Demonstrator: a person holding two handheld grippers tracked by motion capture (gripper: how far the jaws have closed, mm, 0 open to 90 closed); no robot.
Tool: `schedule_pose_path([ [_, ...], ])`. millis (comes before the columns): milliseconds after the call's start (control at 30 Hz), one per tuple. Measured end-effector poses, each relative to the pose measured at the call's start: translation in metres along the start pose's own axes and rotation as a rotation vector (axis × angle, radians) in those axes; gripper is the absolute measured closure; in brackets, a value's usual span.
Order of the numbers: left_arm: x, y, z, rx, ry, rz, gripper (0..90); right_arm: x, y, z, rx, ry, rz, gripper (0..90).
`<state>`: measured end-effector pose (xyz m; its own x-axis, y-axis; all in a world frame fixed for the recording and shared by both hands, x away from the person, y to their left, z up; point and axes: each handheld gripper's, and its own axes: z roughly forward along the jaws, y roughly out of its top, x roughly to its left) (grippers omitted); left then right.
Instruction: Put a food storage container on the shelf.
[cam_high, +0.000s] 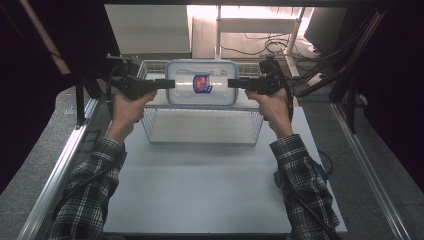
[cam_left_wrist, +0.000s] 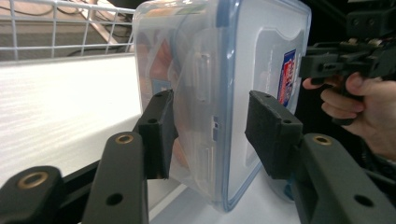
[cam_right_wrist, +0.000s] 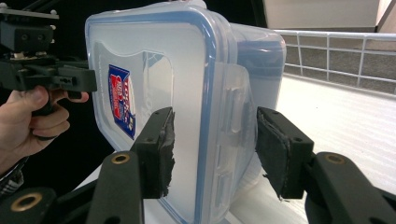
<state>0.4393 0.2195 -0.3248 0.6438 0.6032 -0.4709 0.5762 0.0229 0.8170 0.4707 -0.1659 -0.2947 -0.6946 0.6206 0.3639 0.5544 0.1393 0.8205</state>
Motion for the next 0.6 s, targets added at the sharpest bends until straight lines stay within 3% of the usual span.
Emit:
schedule_pose_path([
  [133,-0.005,0.001,0.002,0.005,0.038,0.044,49.6,-0.001,0.000,0.002,-0.006,-0.004,-0.001,46.3],
  [333,-0.005,0.003,0.003,0.011,0.063,0.069,47.3,0.000,0.002,0.004,-0.002,-0.030,-0.018,45.2],
  [500,-0.007,0.003,0.011,0.065,0.141,0.133,41.9,0.002,0.000,0.008,0.014,-0.043,-0.031,40.2],
  [600,-0.004,0.003,0.013,0.069,0.134,0.113,40.6,0.001,-0.001,0.012,0.019,-0.047,-0.009,37.7],
])
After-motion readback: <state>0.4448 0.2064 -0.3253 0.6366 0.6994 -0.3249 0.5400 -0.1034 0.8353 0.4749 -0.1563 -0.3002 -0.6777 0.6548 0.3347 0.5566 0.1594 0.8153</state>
